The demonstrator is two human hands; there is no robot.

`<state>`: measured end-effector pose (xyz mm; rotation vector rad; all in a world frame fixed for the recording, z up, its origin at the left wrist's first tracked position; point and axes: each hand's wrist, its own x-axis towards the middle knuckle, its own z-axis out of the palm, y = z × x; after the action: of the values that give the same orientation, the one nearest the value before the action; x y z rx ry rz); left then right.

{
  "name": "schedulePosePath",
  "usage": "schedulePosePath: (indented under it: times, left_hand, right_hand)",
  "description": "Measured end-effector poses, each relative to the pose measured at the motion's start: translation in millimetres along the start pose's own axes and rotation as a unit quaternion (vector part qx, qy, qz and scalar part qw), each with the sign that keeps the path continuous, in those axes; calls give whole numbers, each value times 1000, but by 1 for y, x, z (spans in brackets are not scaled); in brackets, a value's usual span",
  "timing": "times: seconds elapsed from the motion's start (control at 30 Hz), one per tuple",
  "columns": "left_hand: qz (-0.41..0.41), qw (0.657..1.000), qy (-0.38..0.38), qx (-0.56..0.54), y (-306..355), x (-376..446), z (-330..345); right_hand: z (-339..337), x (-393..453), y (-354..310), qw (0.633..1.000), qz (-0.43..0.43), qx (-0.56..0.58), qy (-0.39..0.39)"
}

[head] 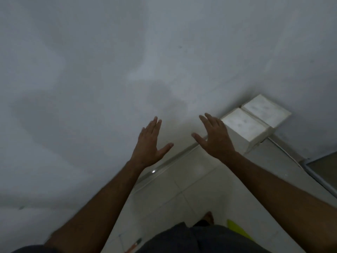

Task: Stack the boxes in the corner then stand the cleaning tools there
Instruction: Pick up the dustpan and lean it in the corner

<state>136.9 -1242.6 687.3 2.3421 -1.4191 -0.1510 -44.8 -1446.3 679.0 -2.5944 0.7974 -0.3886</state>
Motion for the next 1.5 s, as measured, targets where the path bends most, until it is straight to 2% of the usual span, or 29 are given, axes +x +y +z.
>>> schedulePosePath:
  times: [0.43,0.93,1.13,1.5]
  left_hand:
    - [-205,976,66,9,-78,-271,-71]
    - [-443,880,171,7,-97,-508,-79]
    - [-515,839,173,-18,-115,-593,-68]
    - [-558,813,157,-62,-215,-763,-50]
  right_hand:
    - [72,-84,-196,979,-176,41,-95]
    - [178,-176,-358,886,-381,74,-252]
    - [224,-226,-418,855,-421,58,-298]
    - [350,-343,-528,833,-416,22,-364]
